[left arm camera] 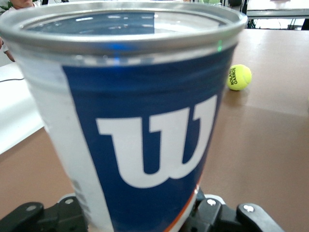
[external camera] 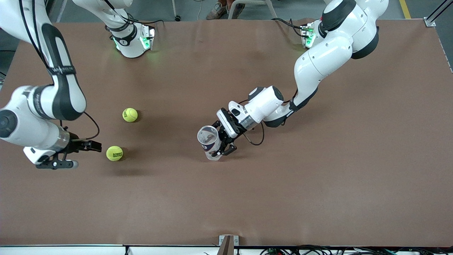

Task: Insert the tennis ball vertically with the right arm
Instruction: 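Carry the upright can toward the table middle while the right gripper reaches a ball, then grasp the nearer tennis ball with the right gripper and lift it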

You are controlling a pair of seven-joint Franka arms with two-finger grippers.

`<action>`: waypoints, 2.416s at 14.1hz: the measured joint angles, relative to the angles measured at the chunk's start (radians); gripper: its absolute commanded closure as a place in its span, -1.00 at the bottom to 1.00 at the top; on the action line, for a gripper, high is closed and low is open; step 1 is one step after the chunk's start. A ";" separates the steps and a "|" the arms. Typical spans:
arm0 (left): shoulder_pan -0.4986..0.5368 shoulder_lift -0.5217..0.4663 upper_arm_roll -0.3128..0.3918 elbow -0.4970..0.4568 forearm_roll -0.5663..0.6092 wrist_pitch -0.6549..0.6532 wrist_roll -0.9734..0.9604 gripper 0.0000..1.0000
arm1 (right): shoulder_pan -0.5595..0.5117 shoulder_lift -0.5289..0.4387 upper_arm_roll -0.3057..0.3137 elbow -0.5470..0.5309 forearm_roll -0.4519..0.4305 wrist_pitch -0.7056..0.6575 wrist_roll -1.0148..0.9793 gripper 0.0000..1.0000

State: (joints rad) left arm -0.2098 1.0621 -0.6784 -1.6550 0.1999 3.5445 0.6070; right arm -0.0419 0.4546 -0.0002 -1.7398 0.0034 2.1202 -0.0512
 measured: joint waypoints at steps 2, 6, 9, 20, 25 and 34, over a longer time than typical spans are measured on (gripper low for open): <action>-0.006 0.002 -0.002 -0.001 0.000 0.000 -0.036 -0.47 | 0.000 0.087 0.000 0.047 0.000 0.007 0.001 -1.00; -0.025 0.029 -0.002 -0.001 0.000 0.000 -0.054 -0.47 | 0.001 0.180 0.001 0.113 0.000 0.001 0.013 -1.00; -0.030 0.051 -0.002 -0.001 0.000 0.000 -0.054 -0.48 | 0.007 0.182 0.001 0.106 0.003 -0.024 0.018 -1.00; -0.030 0.067 -0.002 0.000 0.002 0.000 -0.054 -0.48 | 0.032 0.210 0.003 0.090 0.006 -0.040 0.024 -1.00; -0.030 0.067 -0.002 0.000 0.002 0.000 -0.054 -0.51 | 0.034 0.230 0.003 0.090 0.006 -0.040 0.024 -0.21; -0.030 0.067 -0.002 0.000 0.002 0.000 -0.054 -0.55 | 0.035 0.230 0.003 0.095 0.007 -0.040 0.024 0.85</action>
State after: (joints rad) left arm -0.2402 1.1289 -0.6806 -1.6553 0.2017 3.5442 0.5530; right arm -0.0067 0.6847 0.0027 -1.6446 0.0103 2.0797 -0.0277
